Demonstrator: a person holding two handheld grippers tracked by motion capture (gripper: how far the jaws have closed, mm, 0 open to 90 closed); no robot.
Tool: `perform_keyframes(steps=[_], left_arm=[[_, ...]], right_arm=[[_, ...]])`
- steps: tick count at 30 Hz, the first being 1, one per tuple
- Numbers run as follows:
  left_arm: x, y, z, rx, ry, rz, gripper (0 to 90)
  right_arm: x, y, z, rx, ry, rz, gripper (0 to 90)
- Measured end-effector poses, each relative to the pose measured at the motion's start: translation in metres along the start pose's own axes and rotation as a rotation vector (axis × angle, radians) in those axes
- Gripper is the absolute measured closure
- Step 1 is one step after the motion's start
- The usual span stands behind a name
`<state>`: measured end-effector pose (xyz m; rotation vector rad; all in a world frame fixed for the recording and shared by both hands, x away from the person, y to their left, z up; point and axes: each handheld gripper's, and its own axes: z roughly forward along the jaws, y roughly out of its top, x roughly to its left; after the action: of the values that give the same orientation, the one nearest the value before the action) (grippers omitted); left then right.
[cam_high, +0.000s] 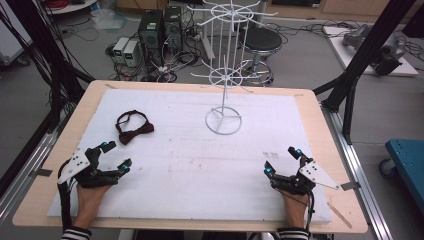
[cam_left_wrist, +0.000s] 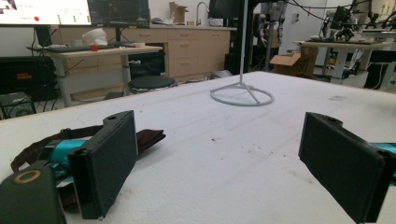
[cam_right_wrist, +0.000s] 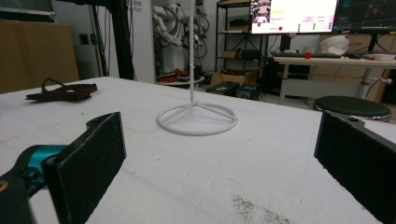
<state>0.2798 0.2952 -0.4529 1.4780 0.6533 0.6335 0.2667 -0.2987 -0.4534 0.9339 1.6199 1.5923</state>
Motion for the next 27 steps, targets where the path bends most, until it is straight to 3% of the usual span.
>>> perform_keyframes(steps=[15, 22, 27], left_arm=[[0.0001, -0.0001, -0.0005, -0.007, 0.006, -0.002, 12.0], [0.0024, -0.0002, -0.0008, -0.015, 0.007, -0.035, 12.0], [0.0021, 0.0003, -0.0003, -0.009, 0.011, -0.031, 12.0]], right_arm=[[0.0001, 0.0, 0.0003, -0.002, 0.0, -0.005, 1.3], [0.0002, 0.0001, 0.0006, -0.005, -0.001, -0.013, 1.3], [0.0004, 0.0001, 0.0003, -0.003, 0.001, -0.005, 1.4]])
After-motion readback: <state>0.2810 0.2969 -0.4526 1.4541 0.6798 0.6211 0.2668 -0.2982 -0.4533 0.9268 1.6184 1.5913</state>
